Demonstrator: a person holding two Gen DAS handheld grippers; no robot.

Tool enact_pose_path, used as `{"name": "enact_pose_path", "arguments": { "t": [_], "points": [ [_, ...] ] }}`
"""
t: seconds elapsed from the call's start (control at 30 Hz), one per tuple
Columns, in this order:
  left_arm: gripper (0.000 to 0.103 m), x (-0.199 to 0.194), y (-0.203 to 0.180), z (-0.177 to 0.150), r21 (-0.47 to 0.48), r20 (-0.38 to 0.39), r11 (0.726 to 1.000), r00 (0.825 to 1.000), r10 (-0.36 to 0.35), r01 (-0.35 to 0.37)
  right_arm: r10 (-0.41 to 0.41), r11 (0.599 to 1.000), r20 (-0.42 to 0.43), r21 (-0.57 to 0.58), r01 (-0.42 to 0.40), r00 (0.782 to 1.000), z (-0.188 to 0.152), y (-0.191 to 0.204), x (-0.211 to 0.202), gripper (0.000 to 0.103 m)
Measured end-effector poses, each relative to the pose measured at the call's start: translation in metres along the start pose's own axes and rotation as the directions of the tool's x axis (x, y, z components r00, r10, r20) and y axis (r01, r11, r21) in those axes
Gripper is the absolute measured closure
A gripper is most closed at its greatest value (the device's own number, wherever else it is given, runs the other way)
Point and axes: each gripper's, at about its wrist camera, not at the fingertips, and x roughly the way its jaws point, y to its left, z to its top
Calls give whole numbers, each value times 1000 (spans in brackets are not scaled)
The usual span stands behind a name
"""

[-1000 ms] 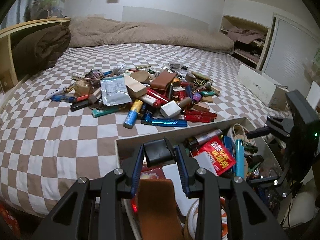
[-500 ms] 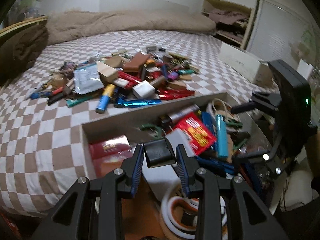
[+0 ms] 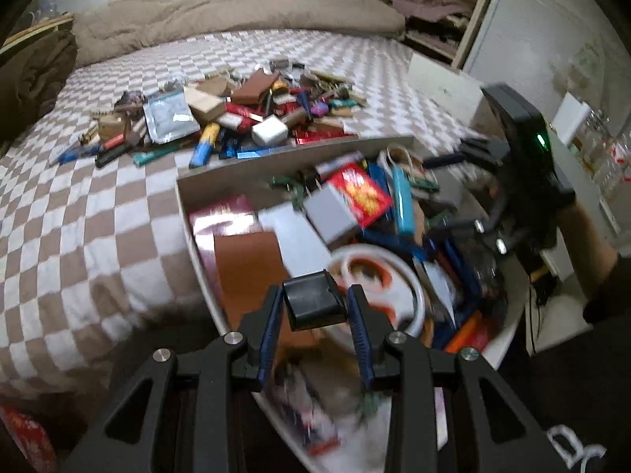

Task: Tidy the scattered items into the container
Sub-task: 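Open the right tool to drop the lighter in the box while the left tool releases the black case, then move both tools away from the box back over the pile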

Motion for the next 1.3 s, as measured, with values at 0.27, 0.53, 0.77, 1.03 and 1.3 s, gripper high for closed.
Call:
{"name": "enact_pose_path", "arguments": {
  "t": [0.27,0.53,0.77,1.03,1.3],
  "points": [
    [70,-7,-30,-23,90,-85,993,994,-63,70,7,1000,15,0,-7,1000,4,2,-2,0],
    [70,10,-69,-32,173,-220,944,945,-242,282,-4,1000,20,5,4,1000,5,2,-6,0],
    [54,24,-67,-31,147,-260,943,931,-256,300,-9,1000,16,9,9,1000,3,2,-6,0],
    [36,22,-58,-29,111,-248,947,931,-268,302,-9,1000,23,5,8,1000,6,1,-6,0],
    [36,22,-63,-27,106,-249,941,925,-288,322,-2,1000,20,-14,3,1000,6,8,-6,0]
  ]
}}
